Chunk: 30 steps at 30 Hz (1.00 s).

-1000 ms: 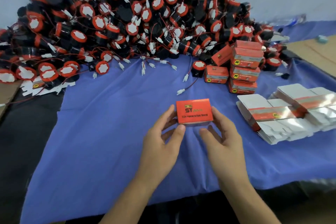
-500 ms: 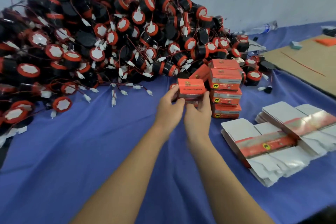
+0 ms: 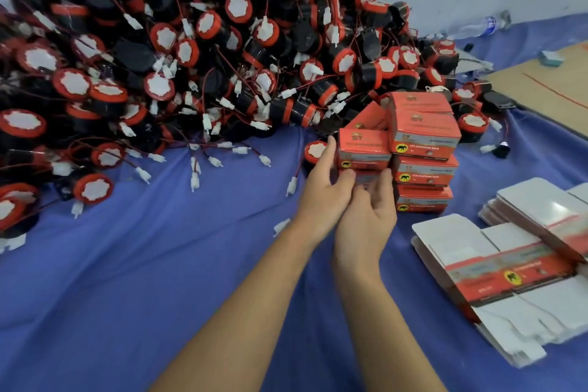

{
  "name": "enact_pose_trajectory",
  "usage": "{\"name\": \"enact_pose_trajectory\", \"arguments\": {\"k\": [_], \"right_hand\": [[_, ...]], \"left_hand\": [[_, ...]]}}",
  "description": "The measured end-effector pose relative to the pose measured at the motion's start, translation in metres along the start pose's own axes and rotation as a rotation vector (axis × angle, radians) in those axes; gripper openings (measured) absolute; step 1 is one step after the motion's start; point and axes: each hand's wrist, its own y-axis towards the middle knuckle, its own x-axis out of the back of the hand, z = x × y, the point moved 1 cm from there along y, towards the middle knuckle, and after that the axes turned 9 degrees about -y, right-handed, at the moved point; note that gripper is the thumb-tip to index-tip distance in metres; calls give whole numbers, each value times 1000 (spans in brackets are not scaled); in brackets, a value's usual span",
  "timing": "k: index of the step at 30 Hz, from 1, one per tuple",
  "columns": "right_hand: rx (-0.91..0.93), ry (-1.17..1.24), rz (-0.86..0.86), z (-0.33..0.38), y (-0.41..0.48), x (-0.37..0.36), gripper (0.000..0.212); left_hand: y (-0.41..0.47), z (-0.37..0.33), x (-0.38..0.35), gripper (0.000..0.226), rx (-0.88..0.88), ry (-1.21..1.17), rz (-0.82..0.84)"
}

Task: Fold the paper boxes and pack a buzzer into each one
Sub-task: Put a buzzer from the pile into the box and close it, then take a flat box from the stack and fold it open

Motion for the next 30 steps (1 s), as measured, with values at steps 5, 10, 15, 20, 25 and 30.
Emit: {"name": "enact_pose_trajectory", "arguments": {"k": [5,10,15,20,25,30], "right_hand": [[83,-13,-7,33,-46,59,39],[233,-491,25,61,-59,135,41],[297,-1048,35,77,-52,194,33],[248,-1295,149,63,-47,212,32],[246,-1235,78,64,-47,221,39],[180,-1202,99,68,-45,225,46]], "left_hand": [[-83,-6,-31,19,-140,0,-261],[-133,-7,-71,15,-47,-35,-120],[-162,2,-105,23,3,164,-95],[-175,22,-115,34,161,340,-90],[-171,31,-119,31,219,145,-150],[-169,35,-120,24,292,64,-173]]}}
